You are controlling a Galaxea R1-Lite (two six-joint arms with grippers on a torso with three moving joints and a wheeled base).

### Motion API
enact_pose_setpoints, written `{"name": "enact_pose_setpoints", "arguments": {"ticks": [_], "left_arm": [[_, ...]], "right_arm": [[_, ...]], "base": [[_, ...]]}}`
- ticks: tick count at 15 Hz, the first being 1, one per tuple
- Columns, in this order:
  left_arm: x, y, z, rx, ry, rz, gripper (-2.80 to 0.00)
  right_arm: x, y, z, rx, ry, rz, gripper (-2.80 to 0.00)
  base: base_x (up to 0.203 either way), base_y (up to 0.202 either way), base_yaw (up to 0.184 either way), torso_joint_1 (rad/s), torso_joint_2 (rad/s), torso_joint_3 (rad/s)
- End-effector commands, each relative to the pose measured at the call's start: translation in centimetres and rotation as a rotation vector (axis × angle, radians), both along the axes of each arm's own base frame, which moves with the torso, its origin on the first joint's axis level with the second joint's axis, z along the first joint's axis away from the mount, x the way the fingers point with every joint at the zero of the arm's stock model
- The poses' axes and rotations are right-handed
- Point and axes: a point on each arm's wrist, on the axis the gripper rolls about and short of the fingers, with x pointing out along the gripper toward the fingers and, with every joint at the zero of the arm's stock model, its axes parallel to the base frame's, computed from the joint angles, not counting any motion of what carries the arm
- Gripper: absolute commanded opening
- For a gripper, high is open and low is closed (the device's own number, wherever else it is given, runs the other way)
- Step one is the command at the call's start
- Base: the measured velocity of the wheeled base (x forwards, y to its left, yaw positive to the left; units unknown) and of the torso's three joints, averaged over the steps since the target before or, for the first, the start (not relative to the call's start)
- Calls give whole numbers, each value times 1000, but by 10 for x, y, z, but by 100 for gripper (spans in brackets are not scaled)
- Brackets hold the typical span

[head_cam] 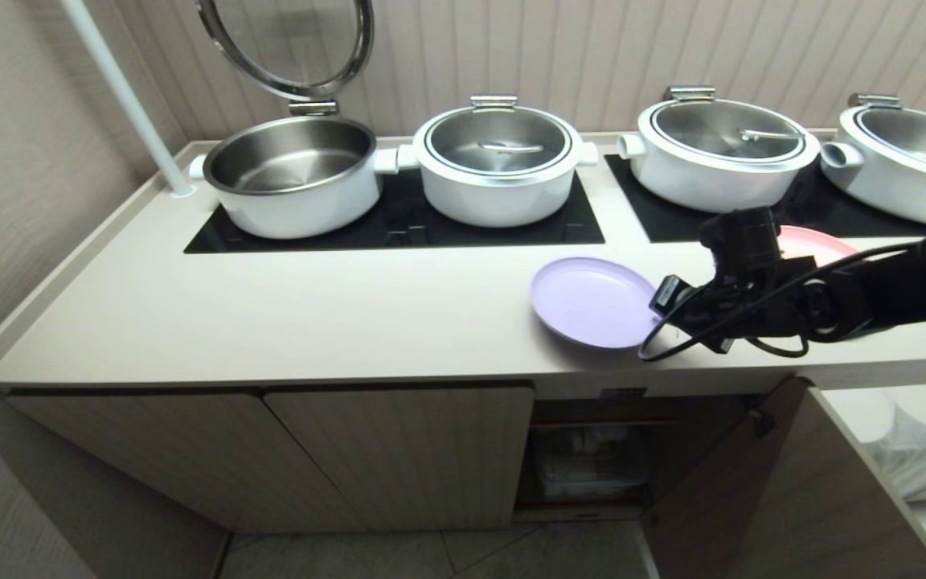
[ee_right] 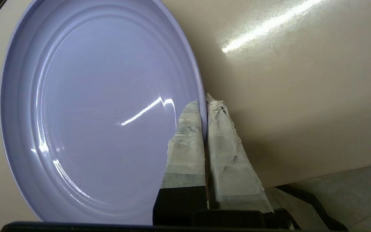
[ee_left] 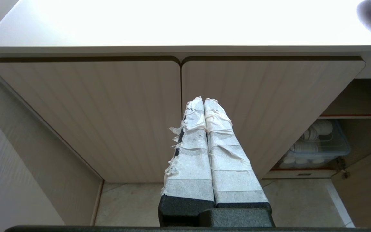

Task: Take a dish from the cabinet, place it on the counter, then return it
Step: Place it on the table

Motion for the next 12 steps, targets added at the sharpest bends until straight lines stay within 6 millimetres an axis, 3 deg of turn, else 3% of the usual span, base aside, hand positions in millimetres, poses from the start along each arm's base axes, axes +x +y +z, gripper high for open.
{"name": "enact_pose_setpoints", "arguments": {"ticks": [1, 12], "left_arm": [[0, 0, 0, -1, -1, 0, -280], [0, 0, 0, -1, -1, 0, -280]], "right_arm": [[2, 7, -3, 1, 3, 13, -280], [11, 18, -14, -5, 11, 33, -280]], "base": [[0, 0, 0, 0, 0, 0], [0, 0, 0, 0, 0, 0]]}}
